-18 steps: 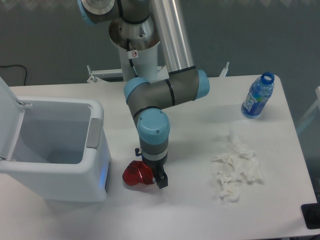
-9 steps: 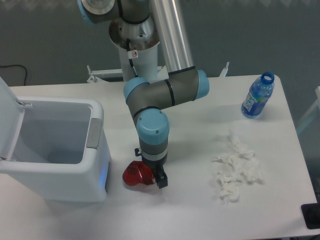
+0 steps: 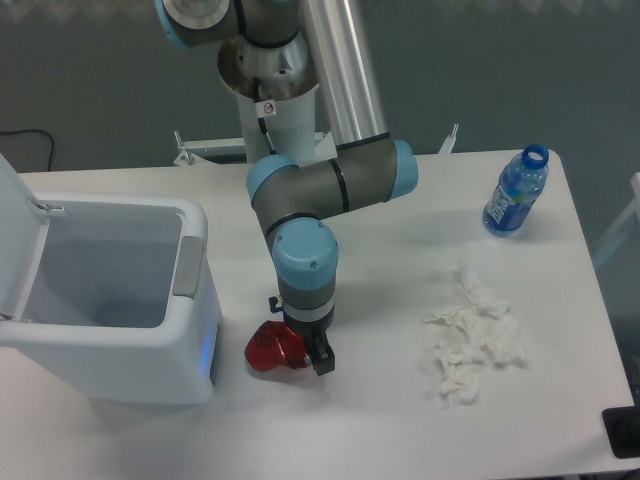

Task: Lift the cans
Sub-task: 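Close the gripper fingers around the crushed red can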

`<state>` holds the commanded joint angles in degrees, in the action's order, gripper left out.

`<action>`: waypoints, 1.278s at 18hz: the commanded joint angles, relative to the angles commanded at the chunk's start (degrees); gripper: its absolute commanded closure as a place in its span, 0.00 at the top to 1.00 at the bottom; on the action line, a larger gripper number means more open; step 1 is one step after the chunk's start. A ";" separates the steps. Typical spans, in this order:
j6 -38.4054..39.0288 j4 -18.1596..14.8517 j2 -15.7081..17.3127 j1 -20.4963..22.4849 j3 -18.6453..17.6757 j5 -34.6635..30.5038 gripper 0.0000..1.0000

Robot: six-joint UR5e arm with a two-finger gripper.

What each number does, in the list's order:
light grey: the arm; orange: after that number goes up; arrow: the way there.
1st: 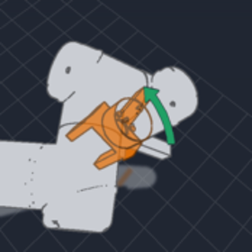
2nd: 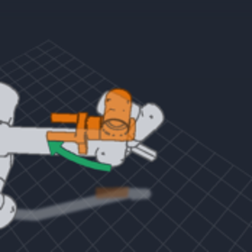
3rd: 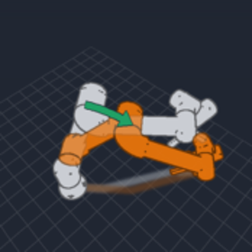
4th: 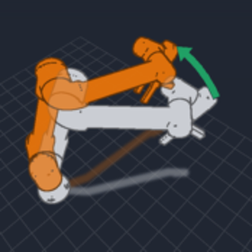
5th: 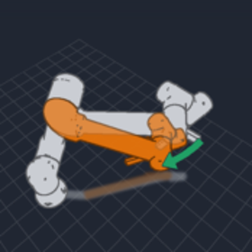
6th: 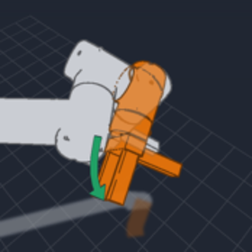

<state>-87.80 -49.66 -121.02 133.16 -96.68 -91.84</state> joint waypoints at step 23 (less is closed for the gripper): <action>1.58 0.00 0.26 0.00 0.70 0.44 0.70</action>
<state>-86.22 -49.66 -120.76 133.15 -95.98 -91.41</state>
